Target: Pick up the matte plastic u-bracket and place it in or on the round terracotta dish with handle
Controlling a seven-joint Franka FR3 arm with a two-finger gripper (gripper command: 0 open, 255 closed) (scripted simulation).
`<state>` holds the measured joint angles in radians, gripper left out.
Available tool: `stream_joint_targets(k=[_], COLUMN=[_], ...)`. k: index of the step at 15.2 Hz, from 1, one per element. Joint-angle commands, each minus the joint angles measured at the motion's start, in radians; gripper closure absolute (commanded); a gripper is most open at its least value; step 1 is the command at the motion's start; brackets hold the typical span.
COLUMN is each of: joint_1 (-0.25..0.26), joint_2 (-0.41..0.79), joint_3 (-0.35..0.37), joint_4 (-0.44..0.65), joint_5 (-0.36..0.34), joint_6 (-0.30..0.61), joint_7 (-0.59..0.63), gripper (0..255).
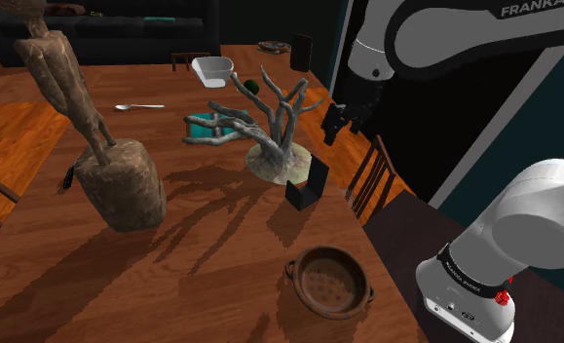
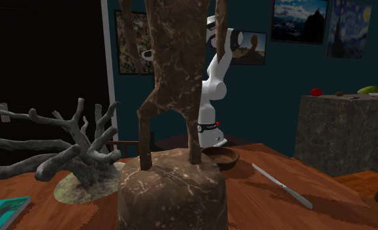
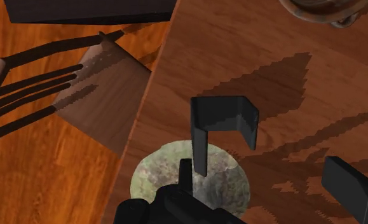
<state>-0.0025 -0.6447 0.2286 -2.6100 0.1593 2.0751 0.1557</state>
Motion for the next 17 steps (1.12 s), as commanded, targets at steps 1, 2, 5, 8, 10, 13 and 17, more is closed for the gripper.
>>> stream_joint_targets(k=[1,2,5,8,10,13,17], joint_1=[0.001,0.0,-0.008,-0.026,-0.042,-0.068,-0.08], joint_2=[0.052,0.082,0.181,0.295,0.378,0.496,0.555], joint_3=[0.037,0.054,0.107,0.161,0.196,0.24,0.245], joint_4=[-0.015,-0.022,-0.036,-0.036,-0.029,-0.011,-0.021], joint_5=[0.006,0.007,0.002,-0.021,-0.053,-0.123,-0.168], joint_6=[0.061,0.094,0.194,0.293,0.357,0.437,0.501], joint_7=[0.041,0.06,0.12,0.191,0.248,0.341,0.373], gripper=[0,0,0,0,0,0,0])
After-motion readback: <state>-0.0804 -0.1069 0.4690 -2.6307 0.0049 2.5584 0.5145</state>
